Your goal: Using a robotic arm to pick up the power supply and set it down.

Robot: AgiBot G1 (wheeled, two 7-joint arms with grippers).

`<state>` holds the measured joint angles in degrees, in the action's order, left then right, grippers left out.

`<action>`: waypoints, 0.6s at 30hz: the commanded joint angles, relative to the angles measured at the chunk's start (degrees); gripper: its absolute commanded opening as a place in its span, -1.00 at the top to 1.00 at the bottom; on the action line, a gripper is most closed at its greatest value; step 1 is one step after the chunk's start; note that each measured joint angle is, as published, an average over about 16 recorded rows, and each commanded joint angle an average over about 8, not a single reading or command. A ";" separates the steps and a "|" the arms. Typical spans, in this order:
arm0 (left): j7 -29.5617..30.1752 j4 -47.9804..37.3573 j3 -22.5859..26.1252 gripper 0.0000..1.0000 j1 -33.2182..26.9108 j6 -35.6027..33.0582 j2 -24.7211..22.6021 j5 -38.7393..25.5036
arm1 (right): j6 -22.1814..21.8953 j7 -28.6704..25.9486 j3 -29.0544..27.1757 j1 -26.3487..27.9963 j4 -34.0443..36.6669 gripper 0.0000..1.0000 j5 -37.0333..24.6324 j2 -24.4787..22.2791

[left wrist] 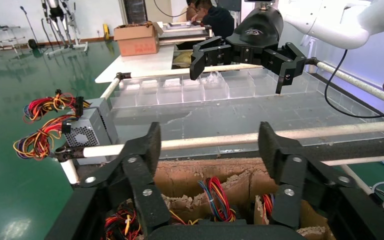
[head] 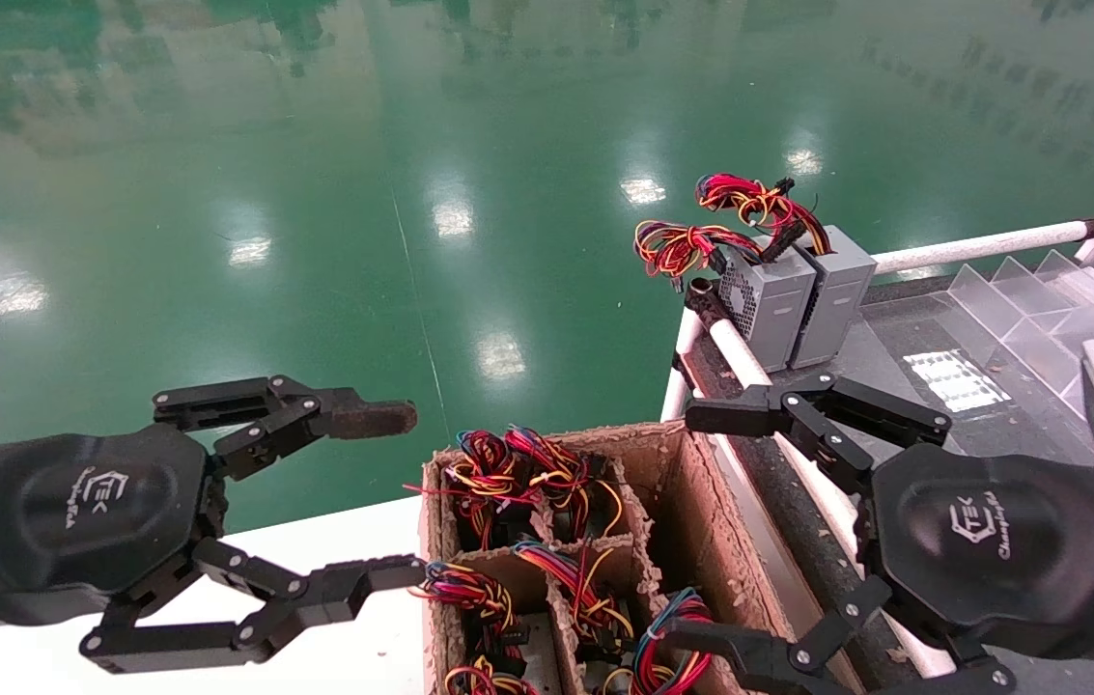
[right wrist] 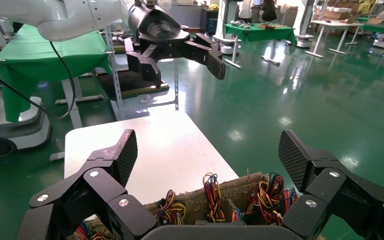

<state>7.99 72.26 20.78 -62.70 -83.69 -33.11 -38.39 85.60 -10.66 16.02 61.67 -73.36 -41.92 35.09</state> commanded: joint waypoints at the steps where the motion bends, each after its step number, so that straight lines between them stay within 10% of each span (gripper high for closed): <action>1: 0.00 0.00 0.00 1.00 0.00 0.00 0.00 0.00 | 0.00 0.00 0.00 0.00 0.00 -1.00 0.00 0.00; 18: 0.00 0.00 0.00 1.00 0.00 0.00 0.00 0.00 | 0.00 0.00 0.00 0.00 0.00 -1.00 0.00 0.00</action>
<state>7.99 72.27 20.78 -62.70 -83.69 -33.11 -38.39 85.60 -10.66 16.02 61.67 -73.36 -41.92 35.08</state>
